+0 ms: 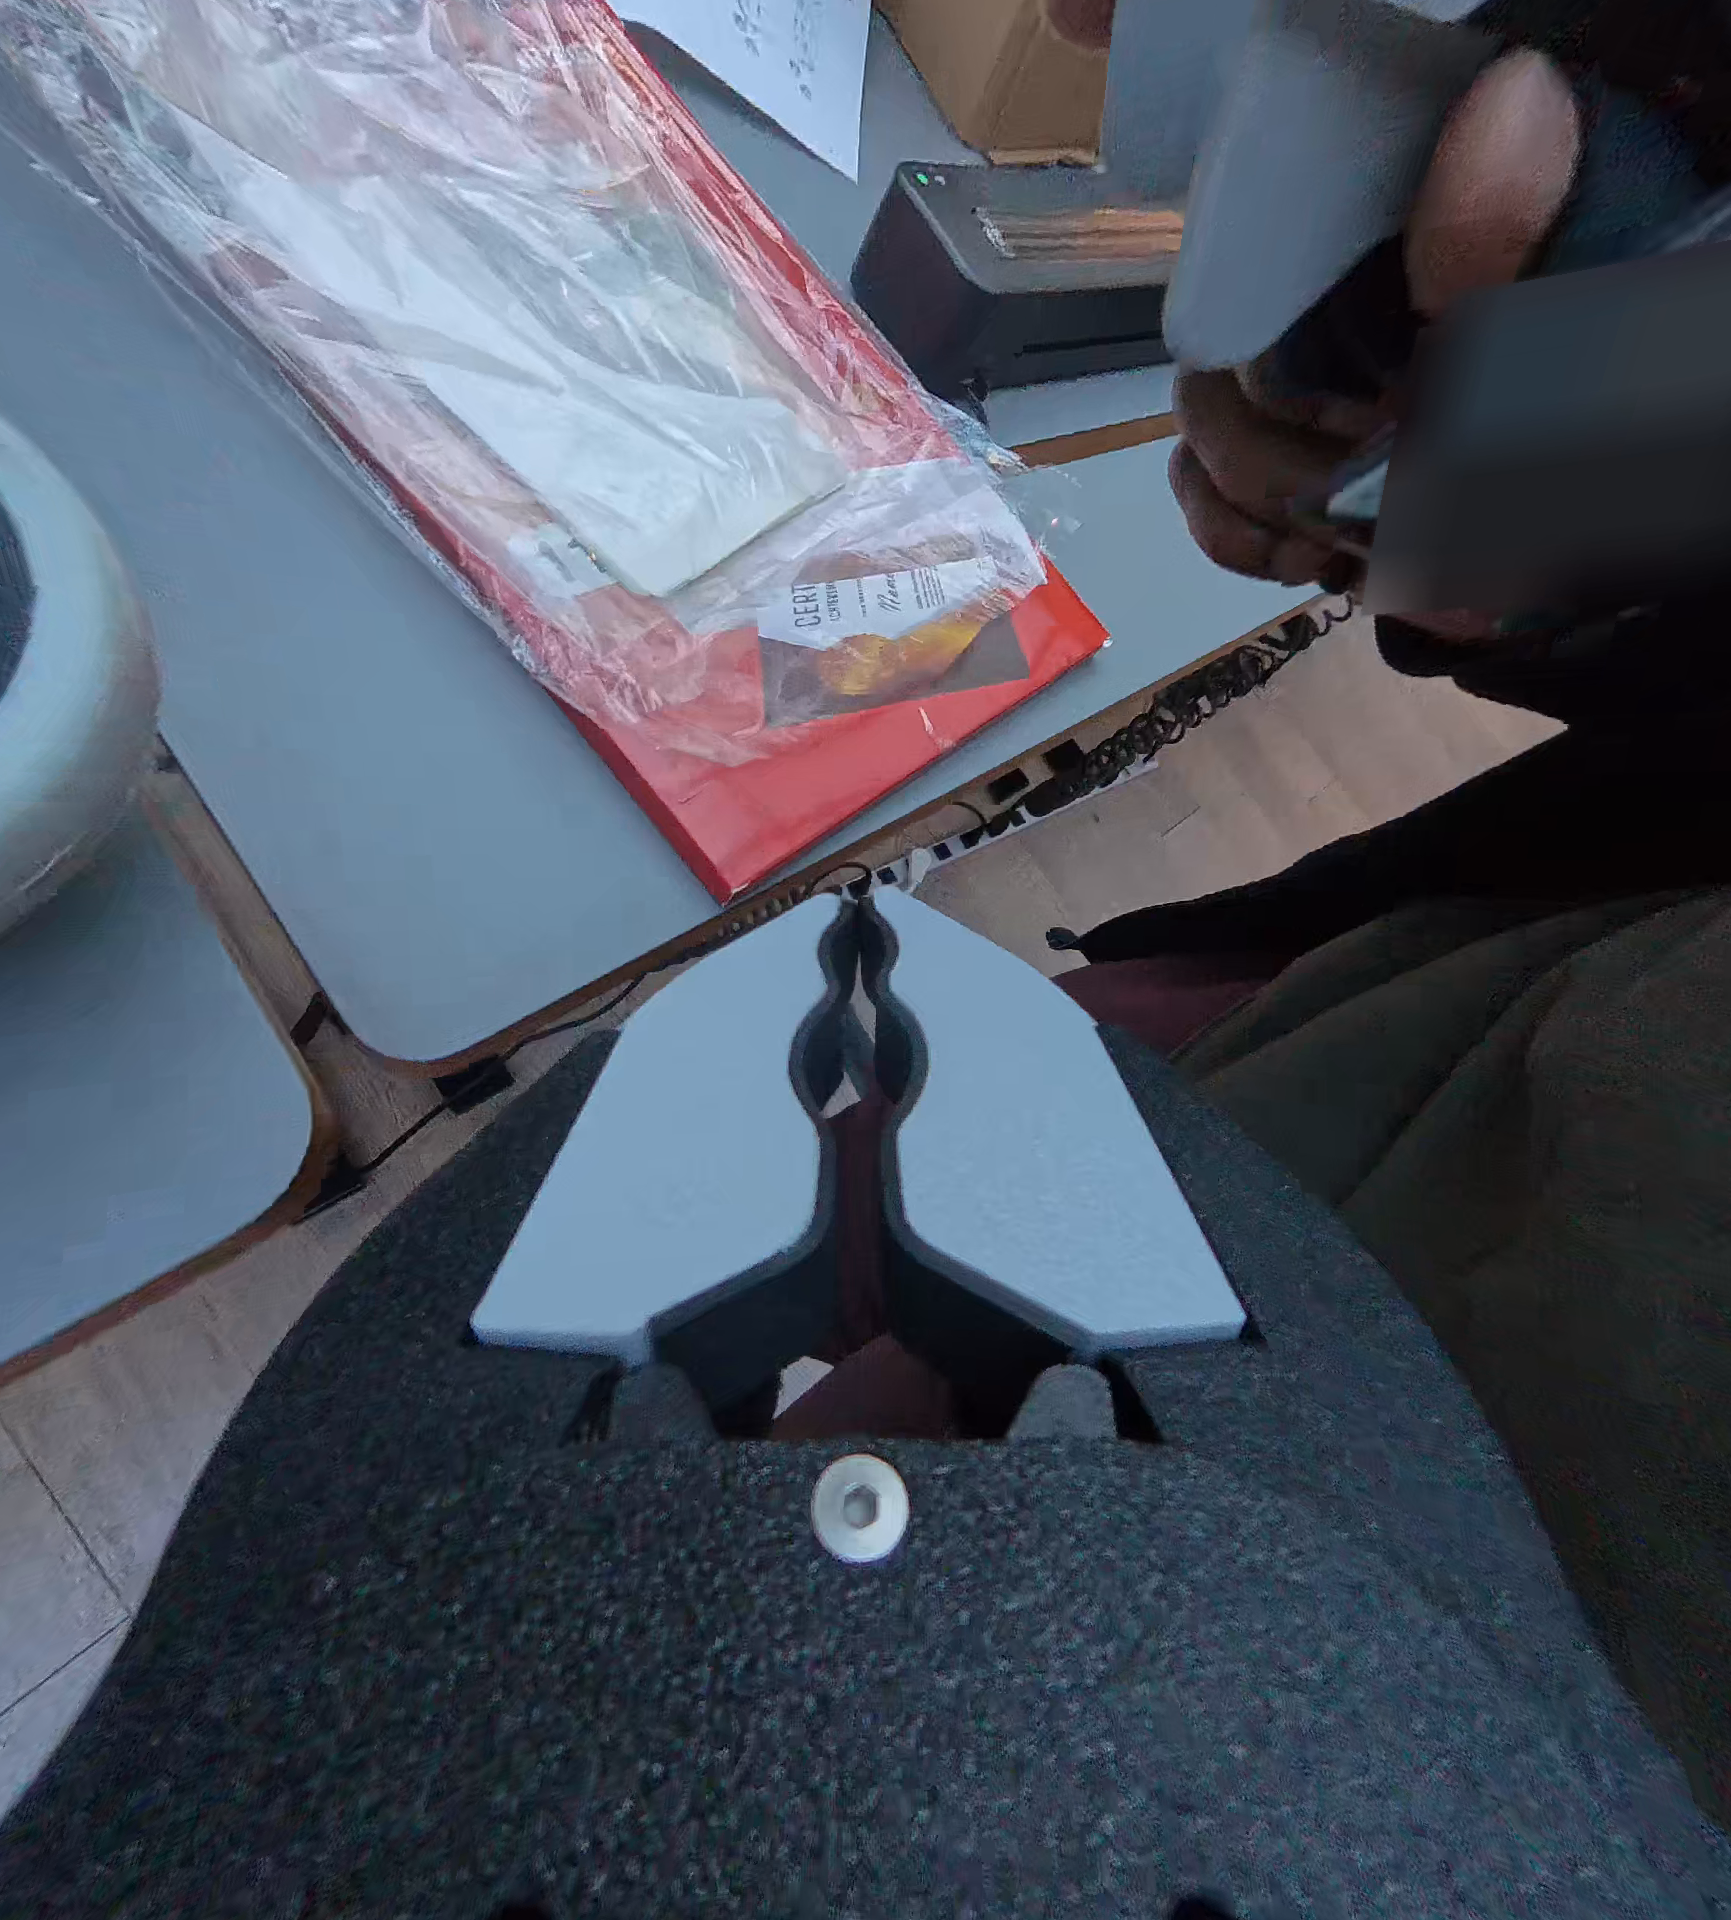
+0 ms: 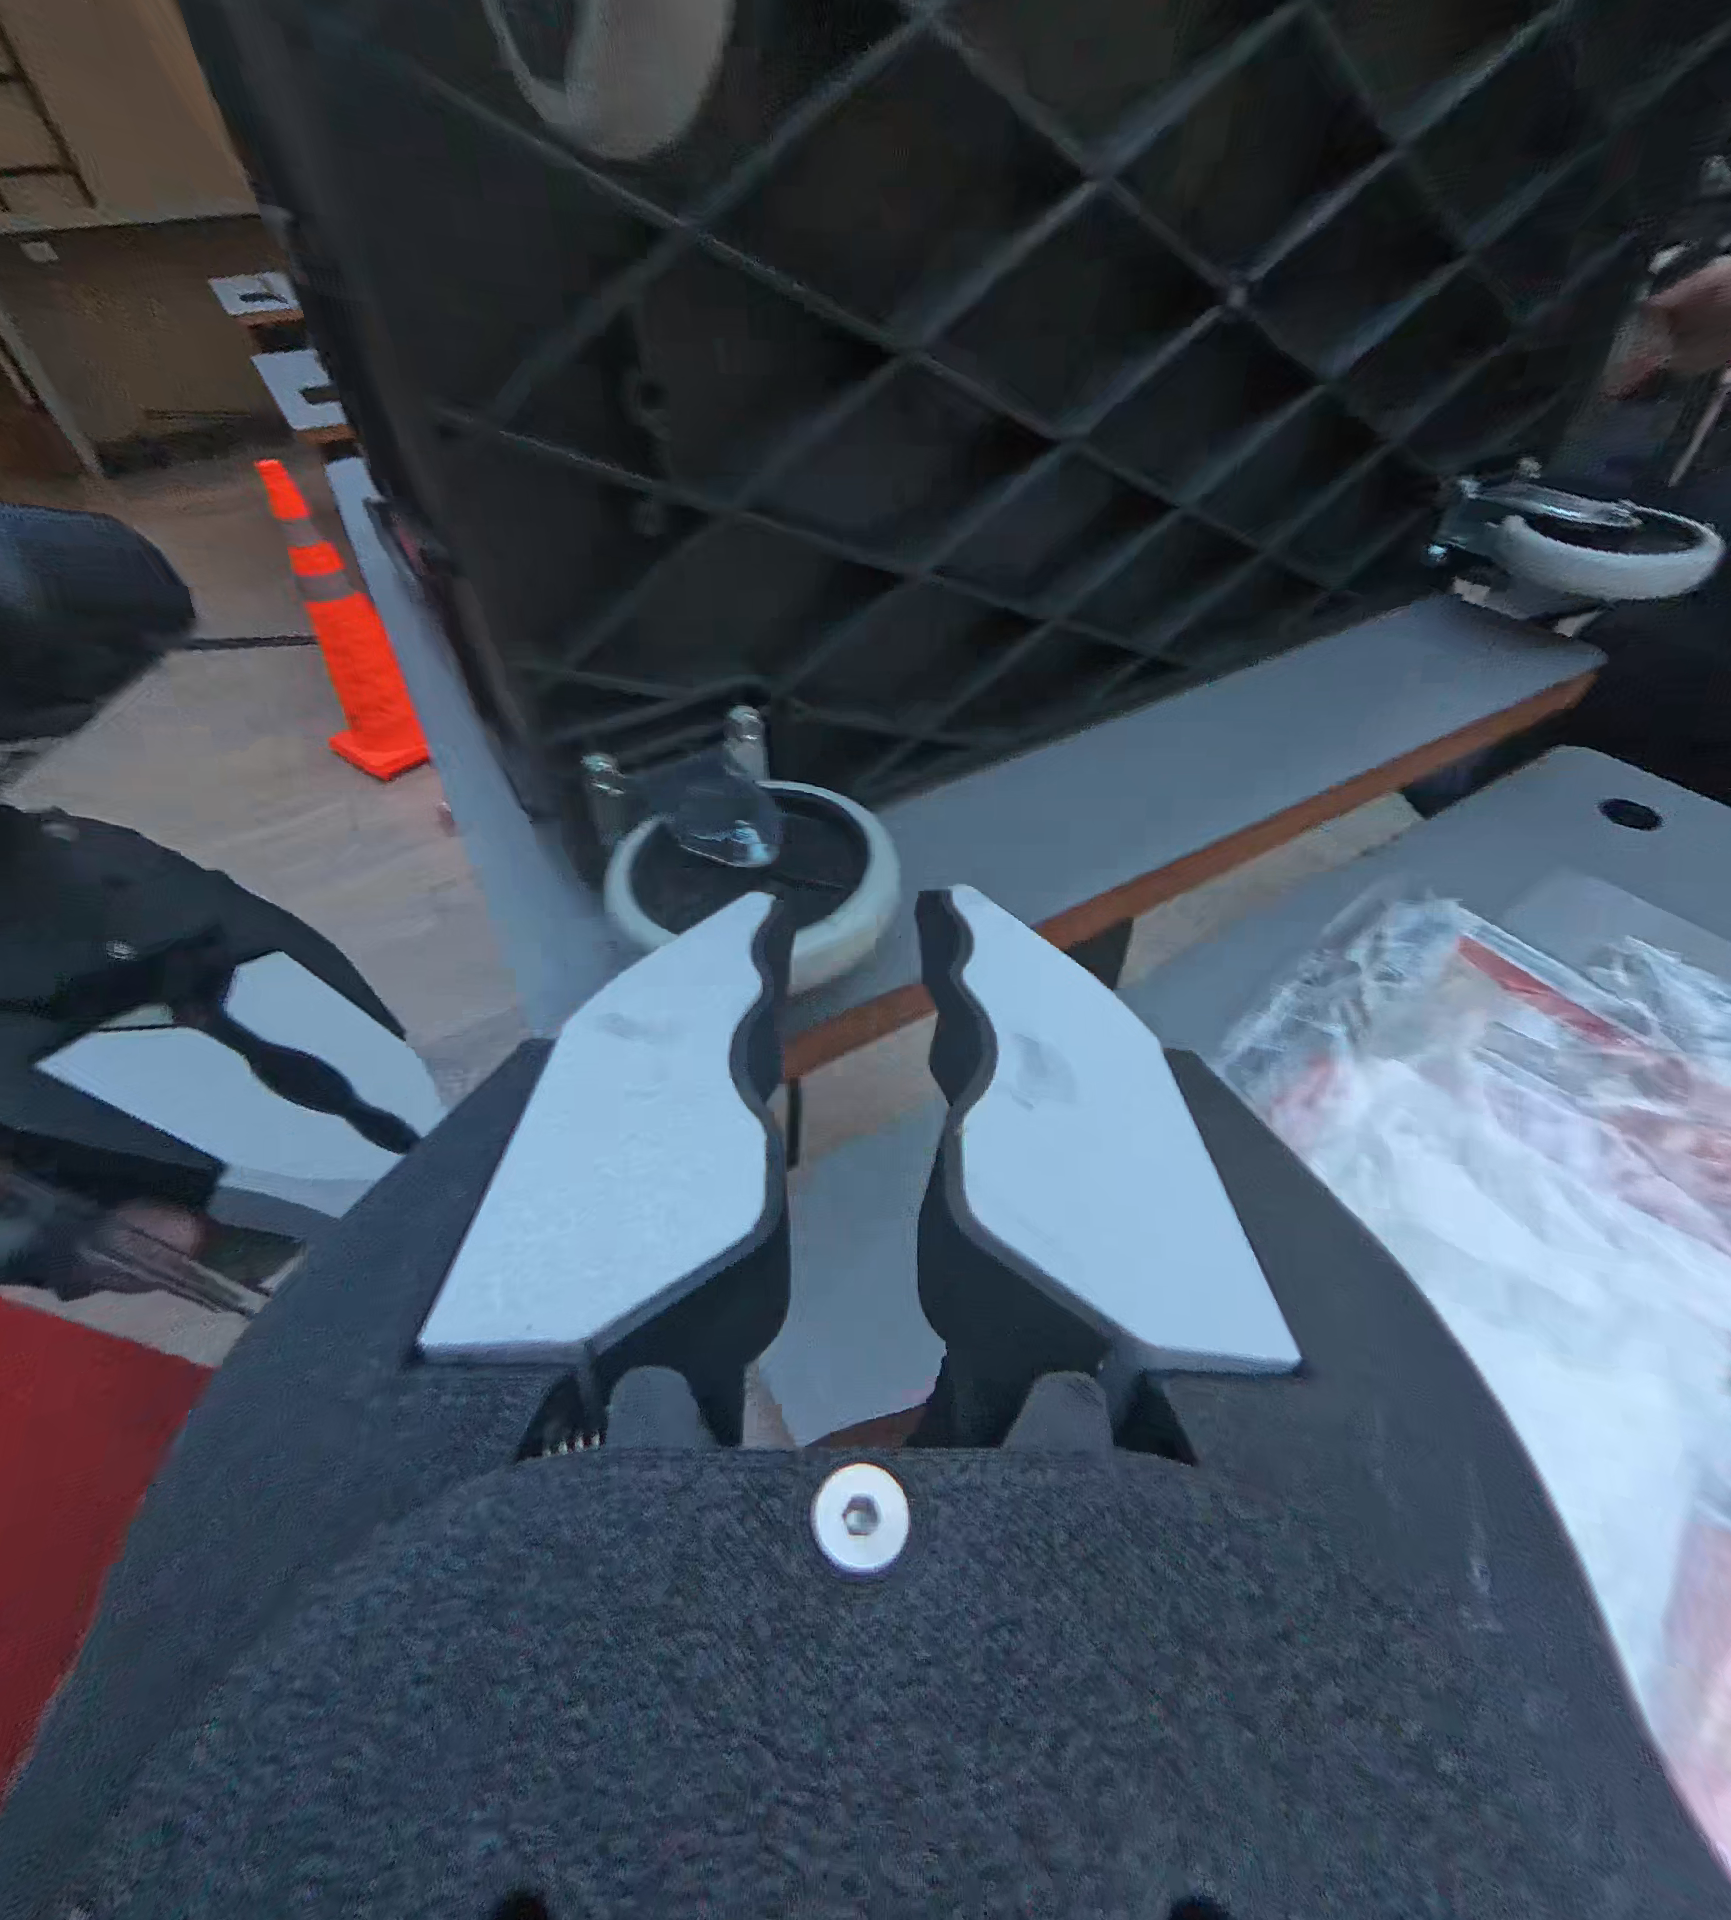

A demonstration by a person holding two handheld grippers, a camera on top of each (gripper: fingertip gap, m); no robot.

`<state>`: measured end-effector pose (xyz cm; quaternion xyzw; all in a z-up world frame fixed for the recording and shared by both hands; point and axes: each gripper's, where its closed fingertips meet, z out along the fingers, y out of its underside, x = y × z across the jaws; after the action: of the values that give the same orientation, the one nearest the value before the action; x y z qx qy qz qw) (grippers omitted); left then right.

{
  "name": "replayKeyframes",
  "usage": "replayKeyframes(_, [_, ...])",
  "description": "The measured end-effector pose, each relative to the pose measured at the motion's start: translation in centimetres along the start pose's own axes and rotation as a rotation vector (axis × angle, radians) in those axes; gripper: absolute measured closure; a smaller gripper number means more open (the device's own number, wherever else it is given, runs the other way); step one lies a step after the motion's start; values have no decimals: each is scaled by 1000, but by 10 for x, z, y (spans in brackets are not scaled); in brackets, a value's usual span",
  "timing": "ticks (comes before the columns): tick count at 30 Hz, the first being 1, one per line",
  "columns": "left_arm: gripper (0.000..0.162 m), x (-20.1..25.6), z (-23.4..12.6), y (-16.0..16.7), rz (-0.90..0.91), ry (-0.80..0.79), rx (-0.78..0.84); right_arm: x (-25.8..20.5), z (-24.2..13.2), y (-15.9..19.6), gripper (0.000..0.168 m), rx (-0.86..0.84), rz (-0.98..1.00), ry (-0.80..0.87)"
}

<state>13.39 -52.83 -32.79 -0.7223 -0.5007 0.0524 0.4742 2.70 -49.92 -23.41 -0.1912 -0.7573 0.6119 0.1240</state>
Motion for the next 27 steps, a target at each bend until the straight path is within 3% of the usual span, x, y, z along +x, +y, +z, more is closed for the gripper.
replayKeyframes(6, [162,-5,42,-22,-16,-38,-79,106,-15,41,164,-64,84,155])
replayKeyframes(12, [162,-13,73,-41,-18,-33,-153,174,-22,82,165,-137,173,294])
replayKeyframes(27, [162,-27,95,-43,-79,-79,-260,219,-5,111,165,-148,235,289])
